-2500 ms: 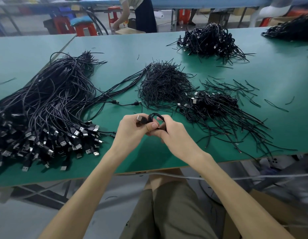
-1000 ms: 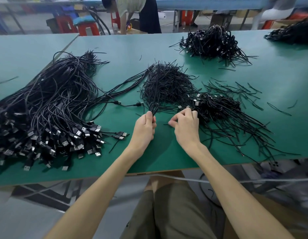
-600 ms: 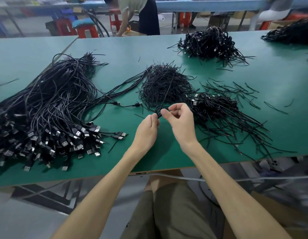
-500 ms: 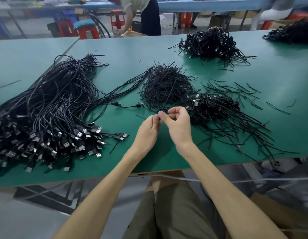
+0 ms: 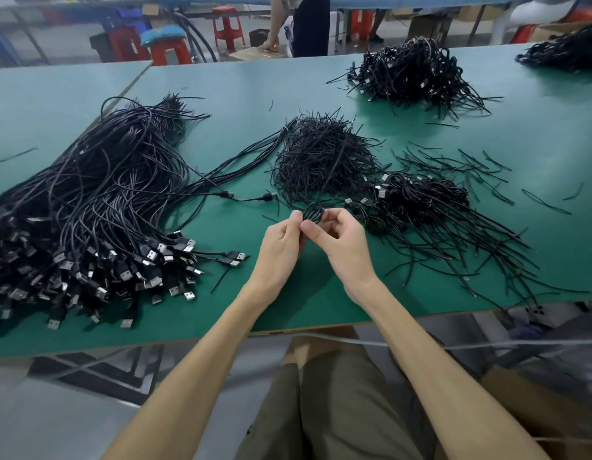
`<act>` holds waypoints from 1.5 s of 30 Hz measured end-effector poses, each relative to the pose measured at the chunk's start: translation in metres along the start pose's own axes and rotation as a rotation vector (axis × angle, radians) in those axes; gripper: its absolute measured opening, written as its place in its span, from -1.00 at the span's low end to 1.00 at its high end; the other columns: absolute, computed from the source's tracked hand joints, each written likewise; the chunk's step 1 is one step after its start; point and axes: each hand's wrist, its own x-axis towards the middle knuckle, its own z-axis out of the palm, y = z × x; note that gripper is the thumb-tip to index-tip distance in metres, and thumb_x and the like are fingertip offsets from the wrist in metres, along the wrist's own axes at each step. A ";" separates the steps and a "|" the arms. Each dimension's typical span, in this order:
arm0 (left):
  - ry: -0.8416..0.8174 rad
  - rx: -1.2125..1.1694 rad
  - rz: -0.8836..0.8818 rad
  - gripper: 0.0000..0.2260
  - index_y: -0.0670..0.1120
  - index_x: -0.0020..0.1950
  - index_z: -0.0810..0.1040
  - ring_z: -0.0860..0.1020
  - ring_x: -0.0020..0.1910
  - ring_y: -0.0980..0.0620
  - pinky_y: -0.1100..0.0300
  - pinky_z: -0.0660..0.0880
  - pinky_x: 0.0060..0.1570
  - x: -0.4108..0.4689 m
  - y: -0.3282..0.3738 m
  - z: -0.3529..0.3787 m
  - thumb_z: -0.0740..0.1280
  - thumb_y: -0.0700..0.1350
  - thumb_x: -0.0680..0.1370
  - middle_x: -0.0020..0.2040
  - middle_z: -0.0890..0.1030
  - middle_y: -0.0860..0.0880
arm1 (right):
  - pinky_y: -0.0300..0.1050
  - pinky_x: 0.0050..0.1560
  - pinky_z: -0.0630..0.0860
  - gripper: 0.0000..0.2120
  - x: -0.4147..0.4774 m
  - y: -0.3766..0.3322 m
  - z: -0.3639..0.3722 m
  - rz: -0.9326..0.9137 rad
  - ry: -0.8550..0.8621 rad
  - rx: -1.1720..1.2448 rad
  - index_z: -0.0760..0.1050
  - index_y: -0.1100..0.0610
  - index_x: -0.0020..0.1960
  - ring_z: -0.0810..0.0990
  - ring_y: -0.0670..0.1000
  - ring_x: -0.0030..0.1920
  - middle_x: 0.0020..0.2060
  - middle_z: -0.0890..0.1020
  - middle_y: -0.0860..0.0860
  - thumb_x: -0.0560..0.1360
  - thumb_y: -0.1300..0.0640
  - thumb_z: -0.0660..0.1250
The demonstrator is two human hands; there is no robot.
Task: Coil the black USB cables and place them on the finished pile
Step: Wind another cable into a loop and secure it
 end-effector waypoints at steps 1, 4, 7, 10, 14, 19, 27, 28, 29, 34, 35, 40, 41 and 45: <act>0.028 -0.024 -0.020 -0.52 0.06 -0.41 0.26 0.19 -0.50 0.13 0.26 0.16 -0.48 0.000 0.000 0.000 0.11 0.11 0.72 -0.47 0.27 0.12 | -0.29 -0.12 0.48 -0.76 0.000 0.000 -0.001 -0.007 -0.033 -0.005 0.51 0.08 0.01 0.53 -0.18 -0.25 -0.28 0.58 -0.12 0.46 0.11 0.55; 0.083 -0.105 -0.058 -0.55 0.00 -0.35 0.29 0.18 -0.53 0.13 0.29 0.16 -0.54 0.001 0.001 -0.003 0.12 0.10 0.72 -0.49 0.27 0.12 | -0.13 0.03 0.53 -0.79 -0.001 0.002 -0.003 -0.019 -0.093 0.005 0.54 0.11 0.08 0.60 -0.12 -0.13 -0.20 0.66 -0.07 0.49 0.20 0.51; 0.089 -0.114 -0.062 -0.57 -0.05 -0.30 0.28 0.16 -0.53 0.13 0.27 0.16 -0.54 0.000 0.002 -0.003 0.10 0.11 0.72 -0.49 0.26 0.12 | -0.13 0.03 0.53 -0.78 -0.002 0.002 -0.004 -0.010 -0.088 0.028 0.56 0.12 0.09 0.61 -0.09 -0.14 -0.21 0.68 -0.04 0.49 0.20 0.51; 0.069 -0.024 -0.024 -0.53 -0.06 -0.30 0.27 0.17 -0.48 0.09 0.15 0.14 -0.44 -0.001 0.003 0.000 0.06 0.16 0.72 -0.47 0.25 0.12 | -0.26 -0.10 0.49 -0.80 -0.002 0.003 -0.004 -0.002 -0.053 0.051 0.57 0.07 0.05 0.57 -0.13 -0.22 -0.29 0.65 -0.10 0.48 0.21 0.52; 0.051 0.119 0.040 -0.48 -0.09 -0.30 0.33 0.26 -0.40 0.07 0.07 0.21 -0.33 -0.005 0.004 0.003 -0.01 0.20 0.72 -0.43 0.32 0.13 | -0.31 -0.10 0.50 -0.78 -0.002 0.002 -0.006 0.008 -0.023 0.117 0.55 0.06 0.06 0.60 -0.12 -0.20 -0.30 0.66 -0.11 0.49 0.23 0.51; 0.036 0.153 0.058 -0.47 -0.01 -0.35 0.46 0.29 -0.36 0.07 0.07 0.26 -0.27 -0.007 0.005 0.004 0.01 0.14 0.74 -0.38 0.34 0.08 | -0.32 -0.09 0.52 -0.75 -0.003 0.001 -0.005 0.022 -0.015 0.138 0.54 0.07 0.08 0.61 -0.14 -0.20 -0.30 0.66 -0.13 0.47 0.20 0.53; 0.014 -0.063 -0.050 -0.42 0.10 -0.53 0.29 0.13 -0.54 0.13 0.28 0.12 -0.53 -0.006 0.006 -0.002 0.08 0.05 0.73 -0.51 0.21 0.13 | -0.22 -0.03 0.46 -0.60 -0.006 -0.005 -0.005 -0.014 -0.147 0.101 0.56 -0.01 0.24 0.52 -0.04 -0.17 -0.27 0.58 -0.02 0.45 0.14 0.56; 0.000 -0.070 -0.050 -0.40 0.10 -0.55 0.37 0.13 -0.55 0.14 0.28 0.11 -0.54 -0.006 0.006 -0.003 0.08 0.02 0.73 -0.53 0.21 0.15 | -0.23 -0.03 0.45 -0.57 -0.007 -0.006 -0.005 -0.031 -0.178 0.084 0.56 -0.03 0.28 0.49 -0.05 -0.17 -0.26 0.54 -0.02 0.46 0.13 0.56; -0.014 -0.077 -0.048 -0.40 0.10 -0.52 0.48 0.13 -0.55 0.16 0.29 0.11 -0.55 -0.007 0.006 -0.003 0.08 0.00 0.73 -0.54 0.21 0.15 | -0.23 -0.05 0.43 -0.57 -0.007 -0.007 -0.004 -0.046 -0.203 0.062 0.57 -0.03 0.30 0.45 -0.06 -0.18 -0.27 0.50 -0.04 0.47 0.13 0.54; -0.025 -0.137 -0.060 -0.56 0.07 -0.26 0.69 0.17 -0.57 0.18 0.33 0.12 -0.57 -0.008 0.008 -0.004 0.14 0.02 0.70 -0.54 0.27 0.15 | -0.14 0.09 0.46 -0.80 -0.009 -0.007 0.002 -0.067 -0.201 -0.235 0.57 0.02 0.20 0.50 0.03 -0.08 0.00 0.56 0.14 0.59 0.11 0.40; -0.026 -0.142 -0.060 -0.57 0.06 -0.26 0.67 0.17 -0.57 0.17 0.33 0.12 -0.58 -0.008 0.009 -0.004 0.14 0.01 0.70 -0.54 0.26 0.15 | -0.20 0.09 0.45 -0.82 -0.009 -0.006 0.003 -0.086 -0.185 -0.284 0.57 0.05 0.19 0.50 0.00 -0.05 0.04 0.53 0.13 0.60 0.11 0.39; 0.009 -0.099 -0.048 -0.51 0.00 -0.42 0.37 0.16 -0.55 0.14 0.33 0.13 -0.55 -0.008 0.008 -0.003 0.09 0.01 0.73 -0.52 0.25 0.12 | -0.28 -0.04 0.48 -0.81 -0.010 -0.004 0.005 -0.161 -0.043 -0.357 0.61 0.17 0.13 0.54 -0.16 -0.02 0.03 0.49 -0.03 0.57 0.10 0.43; 0.017 -0.076 -0.040 -0.52 -0.03 -0.40 0.33 0.17 -0.55 0.13 0.33 0.14 -0.53 -0.008 0.007 -0.003 0.09 0.02 0.73 -0.52 0.26 0.11 | -0.27 -0.04 0.49 -0.83 -0.010 -0.004 0.005 -0.162 -0.021 -0.356 0.61 0.17 0.09 0.54 -0.16 -0.03 0.02 0.51 -0.03 0.55 0.11 0.44; 0.013 -0.005 -0.034 -0.51 -0.04 -0.41 0.28 0.18 -0.52 0.11 0.27 0.14 -0.49 -0.008 0.004 -0.002 0.09 0.06 0.72 -0.51 0.28 0.09 | -0.36 -0.15 0.39 -0.90 -0.012 -0.003 0.004 -0.142 0.029 -0.344 0.55 0.13 -0.10 0.56 -0.19 -0.14 -0.13 0.63 0.00 0.52 0.17 0.47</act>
